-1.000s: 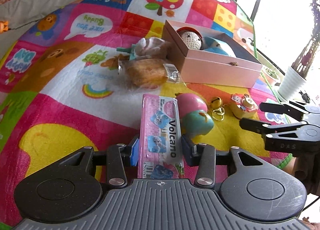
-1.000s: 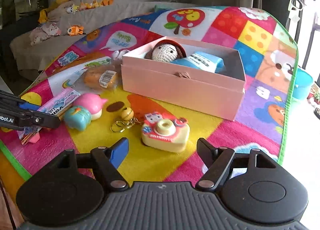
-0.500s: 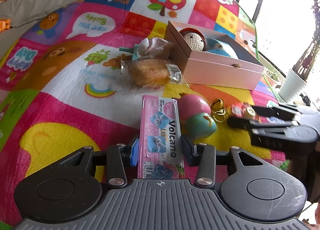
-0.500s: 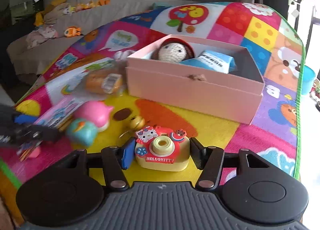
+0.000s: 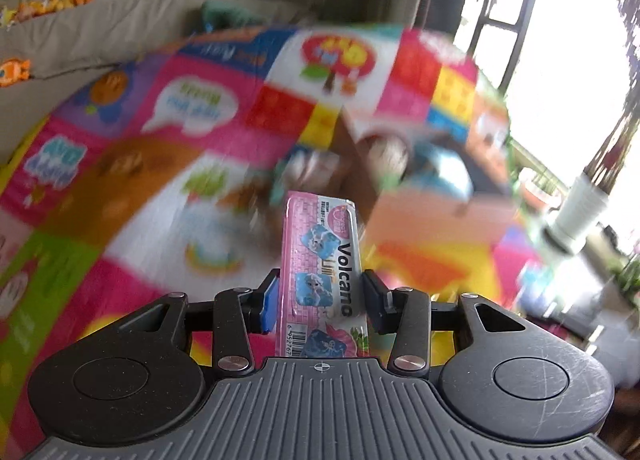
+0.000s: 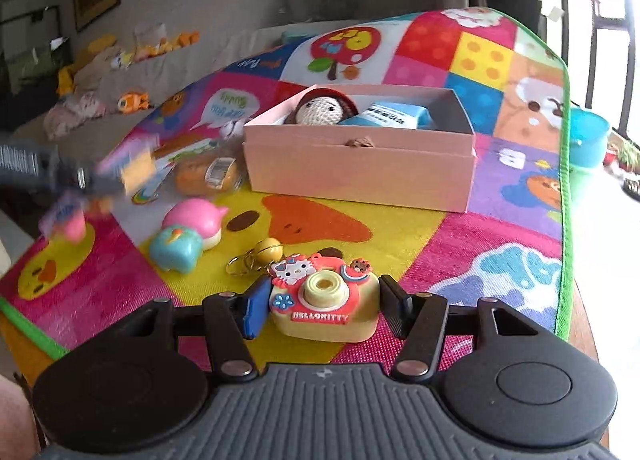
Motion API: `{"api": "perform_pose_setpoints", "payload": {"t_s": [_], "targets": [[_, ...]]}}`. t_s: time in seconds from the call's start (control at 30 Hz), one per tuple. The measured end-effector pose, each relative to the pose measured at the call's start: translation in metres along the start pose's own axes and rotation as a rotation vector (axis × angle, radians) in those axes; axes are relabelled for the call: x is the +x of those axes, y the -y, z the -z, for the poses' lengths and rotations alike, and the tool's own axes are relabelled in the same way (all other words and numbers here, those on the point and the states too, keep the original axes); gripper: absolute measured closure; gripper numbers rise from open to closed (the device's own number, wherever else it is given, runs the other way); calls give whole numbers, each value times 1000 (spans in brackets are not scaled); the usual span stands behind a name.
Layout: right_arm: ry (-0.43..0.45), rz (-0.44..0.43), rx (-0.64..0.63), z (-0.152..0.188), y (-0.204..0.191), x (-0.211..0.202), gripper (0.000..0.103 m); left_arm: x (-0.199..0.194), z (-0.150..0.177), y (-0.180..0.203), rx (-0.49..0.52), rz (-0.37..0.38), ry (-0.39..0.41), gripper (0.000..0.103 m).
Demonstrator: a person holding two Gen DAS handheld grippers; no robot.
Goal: Organize objects
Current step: 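Lower the pink Volcano package into the pink box and open the left tool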
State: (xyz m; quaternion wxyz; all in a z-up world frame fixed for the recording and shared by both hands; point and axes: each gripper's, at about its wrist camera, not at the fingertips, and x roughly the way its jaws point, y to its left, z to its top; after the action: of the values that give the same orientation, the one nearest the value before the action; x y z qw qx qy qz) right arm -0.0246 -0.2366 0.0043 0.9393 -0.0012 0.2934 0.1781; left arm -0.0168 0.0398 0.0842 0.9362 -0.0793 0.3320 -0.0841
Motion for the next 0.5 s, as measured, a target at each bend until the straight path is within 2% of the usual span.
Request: {"api": "perform_pose_setpoints", "payload": {"t_s": [0.13, 0.23, 0.37, 0.5], "targets": [[27, -1, 7, 1, 1, -3, 46, 13, -51, 41, 32, 116, 22, 56], [45, 6, 6, 2, 0, -6, 46, 52, -81, 81, 16, 208, -8, 56], [33, 40, 7, 3, -1, -4, 46, 123, -100, 131, 18, 209, -65, 56], [37, 35, 19, 3, 2, -5, 46, 181, -102, 162, -4, 194, -69, 56]]}}
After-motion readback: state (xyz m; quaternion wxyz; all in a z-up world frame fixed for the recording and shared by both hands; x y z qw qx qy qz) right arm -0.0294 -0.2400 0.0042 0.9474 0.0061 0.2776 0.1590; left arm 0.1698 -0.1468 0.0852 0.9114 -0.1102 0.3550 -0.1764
